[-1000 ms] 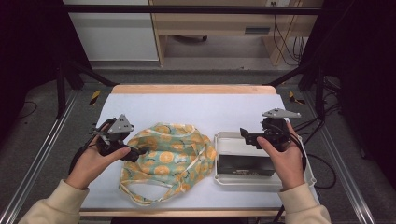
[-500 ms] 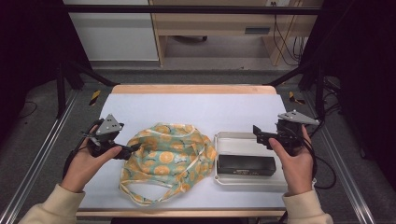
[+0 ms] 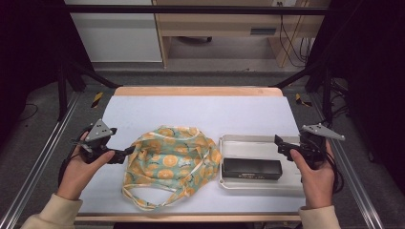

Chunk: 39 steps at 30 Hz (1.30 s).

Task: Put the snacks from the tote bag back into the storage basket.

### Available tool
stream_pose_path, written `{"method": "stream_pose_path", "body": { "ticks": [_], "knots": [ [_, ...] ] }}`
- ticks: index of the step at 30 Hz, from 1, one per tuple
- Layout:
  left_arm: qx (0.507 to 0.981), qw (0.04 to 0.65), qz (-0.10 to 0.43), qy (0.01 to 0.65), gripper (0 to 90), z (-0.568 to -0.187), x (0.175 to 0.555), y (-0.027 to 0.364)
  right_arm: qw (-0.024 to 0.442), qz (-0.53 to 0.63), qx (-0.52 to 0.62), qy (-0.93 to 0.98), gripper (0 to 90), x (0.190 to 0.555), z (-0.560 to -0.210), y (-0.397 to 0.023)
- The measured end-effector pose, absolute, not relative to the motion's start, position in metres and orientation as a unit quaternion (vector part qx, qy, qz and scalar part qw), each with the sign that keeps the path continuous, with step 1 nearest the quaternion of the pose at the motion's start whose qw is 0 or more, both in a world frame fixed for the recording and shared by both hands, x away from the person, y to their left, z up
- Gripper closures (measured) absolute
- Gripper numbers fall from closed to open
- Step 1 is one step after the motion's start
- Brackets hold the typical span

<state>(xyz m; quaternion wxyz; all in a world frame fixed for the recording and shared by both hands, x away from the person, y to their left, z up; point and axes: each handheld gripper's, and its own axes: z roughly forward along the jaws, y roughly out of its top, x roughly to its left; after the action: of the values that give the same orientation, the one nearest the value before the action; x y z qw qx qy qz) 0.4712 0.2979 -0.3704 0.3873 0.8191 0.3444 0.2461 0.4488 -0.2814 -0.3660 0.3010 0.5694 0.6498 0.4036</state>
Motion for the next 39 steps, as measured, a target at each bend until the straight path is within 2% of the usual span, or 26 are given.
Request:
{"method": "stream_pose_path", "body": {
  "ticks": [15,39],
  "knots": [
    [0.797,0.398,0.237,0.388,7.9,-0.401,0.475,0.335,0.299,0.373,0.6,0.641,7.2,0.441,-0.398,-0.307],
    [0.792,0.384,0.249,0.404,9.7,-0.435,0.474,0.351,0.291,0.356,0.616,0.64,7.3,0.423,-0.435,-0.32]
  ]
}}
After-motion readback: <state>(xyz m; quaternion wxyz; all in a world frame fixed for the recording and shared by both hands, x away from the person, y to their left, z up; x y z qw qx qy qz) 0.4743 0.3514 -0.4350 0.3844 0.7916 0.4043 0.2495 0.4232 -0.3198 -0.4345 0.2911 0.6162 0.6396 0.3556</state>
